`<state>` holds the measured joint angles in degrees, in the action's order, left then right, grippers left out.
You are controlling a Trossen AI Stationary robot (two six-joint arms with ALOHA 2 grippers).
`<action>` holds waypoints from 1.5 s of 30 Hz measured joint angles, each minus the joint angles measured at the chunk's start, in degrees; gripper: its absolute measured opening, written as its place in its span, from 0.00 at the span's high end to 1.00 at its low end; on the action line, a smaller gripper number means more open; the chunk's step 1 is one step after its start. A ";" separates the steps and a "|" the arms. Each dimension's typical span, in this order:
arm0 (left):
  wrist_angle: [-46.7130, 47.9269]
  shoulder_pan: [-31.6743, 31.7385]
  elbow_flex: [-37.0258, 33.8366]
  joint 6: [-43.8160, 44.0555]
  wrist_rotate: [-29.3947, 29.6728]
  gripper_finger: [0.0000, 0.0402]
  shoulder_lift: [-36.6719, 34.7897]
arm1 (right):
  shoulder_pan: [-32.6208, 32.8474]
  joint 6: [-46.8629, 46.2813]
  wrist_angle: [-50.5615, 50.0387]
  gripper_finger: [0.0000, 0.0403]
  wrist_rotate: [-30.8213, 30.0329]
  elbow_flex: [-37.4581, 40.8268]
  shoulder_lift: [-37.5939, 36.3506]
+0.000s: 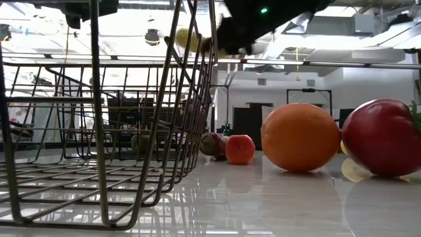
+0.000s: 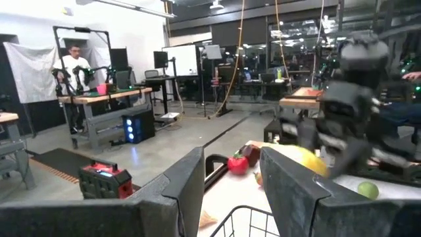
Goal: Sort produce into baskets
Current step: Put the corn into the black wire basket, then put the garlic into the black wire basket
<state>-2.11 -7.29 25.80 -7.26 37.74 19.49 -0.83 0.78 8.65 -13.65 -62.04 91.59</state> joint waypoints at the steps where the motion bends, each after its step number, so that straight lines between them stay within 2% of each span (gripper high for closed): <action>1: 0.19 0.00 0.00 0.03 0.00 0.66 0.00 | 0.27 1.35 1.59 0.55 1.64 0.00 1.58; 4: 0.99 0.00 0.00 0.73 0.00 0.66 0.00 | 0.30 3.16 1.17 0.50 4.44 -2.40 5.13; 8: 1.61 0.00 0.00 1.01 0.04 0.66 0.02 | -1.40 3.16 -4.41 0.39 6.74 -7.58 5.61; 10: 1.53 0.00 0.00 1.06 0.04 0.66 0.00 | -2.46 3.59 -12.11 0.33 5.70 -9.89 4.53; 12: 1.53 0.00 0.00 1.11 0.07 0.66 0.00 | -4.23 3.96 -18.32 0.30 1.61 -10.40 2.46; 14: 1.49 0.00 0.00 1.26 0.04 0.66 0.00 | -7.12 4.13 -21.09 0.29 -1.48 -8.74 -0.11; 16: 1.31 0.00 0.00 1.33 0.02 0.66 0.00 | -11.40 2.54 -19.92 0.29 -1.91 -5.32 -2.29; 20: 1.11 0.00 0.00 1.71 -0.44 0.66 0.00 | -21.18 -3.04 -12.94 0.29 5.02 2.73 -2.65; 23: 1.09 0.00 0.00 1.81 -0.42 0.66 0.00 | -26.57 -3.55 -6.83 0.29 8.85 5.51 0.63; 27: 1.09 0.00 0.00 1.74 -0.39 0.66 0.00 | -30.84 0.16 -2.82 0.29 14.51 5.52 7.05; 31: 1.09 0.21 0.00 1.25 0.12 0.66 0.00 | -32.31 1.76 -1.60 0.29 18.33 1.68 12.78; 36: 0.85 0.24 0.00 0.32 1.13 0.66 0.00 | -31.90 5.18 -5.81 0.29 18.04 -5.98 19.31; 40: 1.14 0.24 0.00 0.27 1.18 0.66 0.00 | -31.44 8.57 -12.04 0.29 12.82 -12.08 22.14; 42: 1.33 0.24 0.00 0.41 1.19 0.66 0.00 | -31.42 9.72 -14.47 0.29 10.62 -13.58 23.07; 45: 1.49 0.24 0.00 0.43 1.29 0.66 0.00 | -31.74 10.08 -14.64 0.29 10.85 -14.03 24.00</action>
<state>-0.62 -7.05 25.80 -6.83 39.02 19.49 -32.58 10.86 -5.99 -2.80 -76.07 115.58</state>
